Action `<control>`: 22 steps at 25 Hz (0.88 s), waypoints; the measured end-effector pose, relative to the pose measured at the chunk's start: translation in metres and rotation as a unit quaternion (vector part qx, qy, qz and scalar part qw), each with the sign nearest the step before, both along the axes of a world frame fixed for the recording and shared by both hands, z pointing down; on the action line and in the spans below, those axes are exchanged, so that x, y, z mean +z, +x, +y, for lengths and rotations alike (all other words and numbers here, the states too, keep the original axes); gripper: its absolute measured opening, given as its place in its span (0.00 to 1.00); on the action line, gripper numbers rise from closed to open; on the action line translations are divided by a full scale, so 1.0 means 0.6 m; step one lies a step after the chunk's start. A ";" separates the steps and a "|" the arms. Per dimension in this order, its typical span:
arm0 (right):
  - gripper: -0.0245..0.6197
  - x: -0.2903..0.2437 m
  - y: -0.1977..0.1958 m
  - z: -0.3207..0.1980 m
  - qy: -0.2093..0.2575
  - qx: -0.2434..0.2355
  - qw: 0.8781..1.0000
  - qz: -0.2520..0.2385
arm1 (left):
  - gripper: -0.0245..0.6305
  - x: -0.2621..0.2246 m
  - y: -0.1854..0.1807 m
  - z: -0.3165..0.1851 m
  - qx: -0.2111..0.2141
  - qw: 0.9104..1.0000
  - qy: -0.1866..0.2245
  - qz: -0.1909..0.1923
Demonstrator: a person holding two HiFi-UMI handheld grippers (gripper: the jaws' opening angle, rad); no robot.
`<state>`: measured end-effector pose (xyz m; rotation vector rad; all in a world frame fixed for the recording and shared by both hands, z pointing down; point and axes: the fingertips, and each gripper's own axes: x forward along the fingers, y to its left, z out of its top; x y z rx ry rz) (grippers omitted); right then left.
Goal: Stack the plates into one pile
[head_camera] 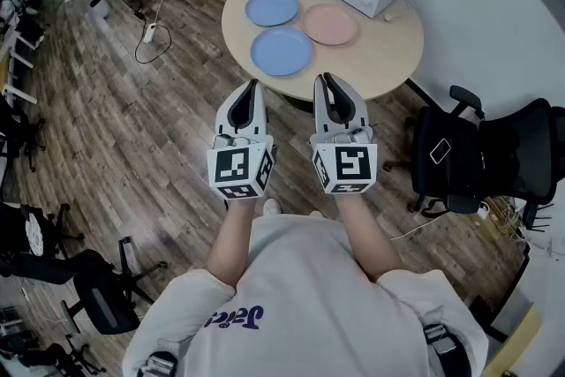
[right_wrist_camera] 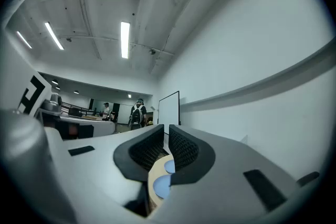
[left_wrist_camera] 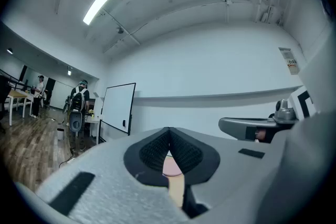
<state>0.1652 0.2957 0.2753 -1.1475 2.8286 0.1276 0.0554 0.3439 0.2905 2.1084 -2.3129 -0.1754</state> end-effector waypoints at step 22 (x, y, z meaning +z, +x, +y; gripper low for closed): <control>0.07 0.093 -0.204 -0.035 -0.071 0.007 0.997 0.032 | 0.06 0.063 -0.156 -0.039 0.056 0.998 -0.027 0.016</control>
